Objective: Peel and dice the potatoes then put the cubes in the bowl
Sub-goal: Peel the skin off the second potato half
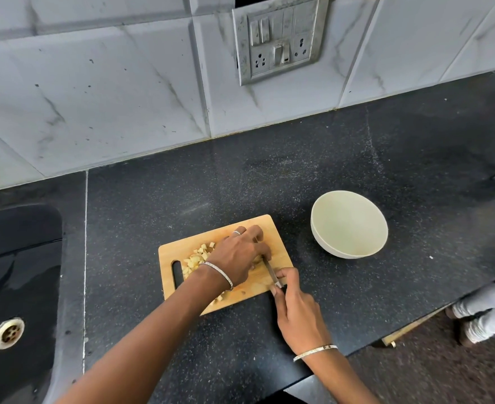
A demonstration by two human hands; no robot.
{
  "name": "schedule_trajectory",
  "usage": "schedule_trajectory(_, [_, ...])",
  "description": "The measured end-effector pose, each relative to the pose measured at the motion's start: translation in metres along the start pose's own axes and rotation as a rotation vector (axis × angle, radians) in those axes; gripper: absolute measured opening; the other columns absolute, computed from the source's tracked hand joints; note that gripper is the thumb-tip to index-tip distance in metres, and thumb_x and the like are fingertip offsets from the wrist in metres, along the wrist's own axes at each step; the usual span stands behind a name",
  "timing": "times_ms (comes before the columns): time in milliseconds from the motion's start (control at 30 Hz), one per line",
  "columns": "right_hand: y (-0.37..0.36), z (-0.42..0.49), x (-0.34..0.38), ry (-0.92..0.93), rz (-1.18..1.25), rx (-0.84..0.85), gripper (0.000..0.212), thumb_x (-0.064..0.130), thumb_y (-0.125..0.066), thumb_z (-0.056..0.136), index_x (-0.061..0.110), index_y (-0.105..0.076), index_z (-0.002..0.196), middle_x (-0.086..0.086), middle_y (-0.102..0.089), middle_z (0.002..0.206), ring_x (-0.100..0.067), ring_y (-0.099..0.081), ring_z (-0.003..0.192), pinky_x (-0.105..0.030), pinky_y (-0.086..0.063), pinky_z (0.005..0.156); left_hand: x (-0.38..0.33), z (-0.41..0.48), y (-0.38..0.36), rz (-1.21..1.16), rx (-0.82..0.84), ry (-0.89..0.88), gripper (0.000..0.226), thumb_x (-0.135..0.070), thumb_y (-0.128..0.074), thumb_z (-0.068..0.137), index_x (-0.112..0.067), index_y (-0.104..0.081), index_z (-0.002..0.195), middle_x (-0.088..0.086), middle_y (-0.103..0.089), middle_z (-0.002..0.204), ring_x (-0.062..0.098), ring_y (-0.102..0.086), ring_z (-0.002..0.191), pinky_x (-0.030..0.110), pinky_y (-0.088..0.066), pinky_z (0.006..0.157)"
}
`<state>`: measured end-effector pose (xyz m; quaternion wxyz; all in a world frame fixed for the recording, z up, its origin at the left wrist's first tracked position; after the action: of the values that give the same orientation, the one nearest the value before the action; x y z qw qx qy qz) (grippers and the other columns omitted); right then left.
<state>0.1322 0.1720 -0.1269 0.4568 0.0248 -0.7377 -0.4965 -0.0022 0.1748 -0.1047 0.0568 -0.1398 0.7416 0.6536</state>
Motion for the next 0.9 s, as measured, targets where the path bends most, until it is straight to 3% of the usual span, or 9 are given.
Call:
schedule_trajectory(500, [0.0,-0.008,-0.003,-0.004,-0.028,0.007,0.012,0.032,-0.038,0.103,0.029,-0.031,0.114,0.013,-0.053,0.07,-0.024,-0.06,0.067,-0.036,-0.031,0.055,0.002,0.013,-0.005,-0.012,0.123,-0.111,0.039,-0.018,-0.071,0.083,-0.032,-0.062,0.118,-0.009,-0.053,0.122,0.018,-0.047,0.11,0.039,-0.045,0.093])
schedule_trajectory(667, [0.001,-0.018,-0.006,-0.012,-0.033,0.017,0.012,0.035,-0.036,0.103,0.035,-0.027,0.111,0.014,-0.047,0.064,-0.021,-0.057,0.064,-0.036,-0.036,0.055,0.003,0.012,-0.005,-0.026,0.114,-0.117,0.038,-0.017,-0.07,0.083,-0.032,-0.063,0.118,-0.009,-0.054,0.122,0.018,-0.047,0.111,0.039,-0.045,0.093])
schedule_trajectory(800, [0.005,-0.027,-0.006,-0.022,-0.047,0.043,0.011,0.037,-0.033,0.103,0.035,-0.026,0.111,0.014,-0.045,0.062,-0.011,-0.042,0.054,-0.035,-0.033,0.054,0.002,0.011,-0.005,-0.013,0.105,-0.11,0.04,-0.016,-0.069,0.083,-0.031,-0.063,0.119,-0.008,-0.053,0.124,0.02,-0.048,0.111,0.04,-0.046,0.092])
schedule_trajectory(900, [0.012,-0.048,-0.013,-0.065,-0.022,0.093,0.013,0.039,-0.032,0.103,0.035,-0.029,0.115,0.009,-0.049,0.06,-0.01,-0.046,0.051,-0.027,-0.039,0.053,0.004,0.011,-0.005,-0.016,0.096,-0.107,0.04,-0.016,-0.069,0.083,-0.03,-0.063,0.12,-0.008,-0.053,0.125,0.019,-0.047,0.113,0.039,-0.046,0.093])
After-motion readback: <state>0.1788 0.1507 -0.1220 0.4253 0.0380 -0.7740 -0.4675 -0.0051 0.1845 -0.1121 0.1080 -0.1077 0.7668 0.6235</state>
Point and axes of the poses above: each hand's wrist, its own z-axis towards the middle knuckle, its own y-axis out of the back of the hand, x = y × z, the point moved 9 cm from there along z, towards the middle knuckle
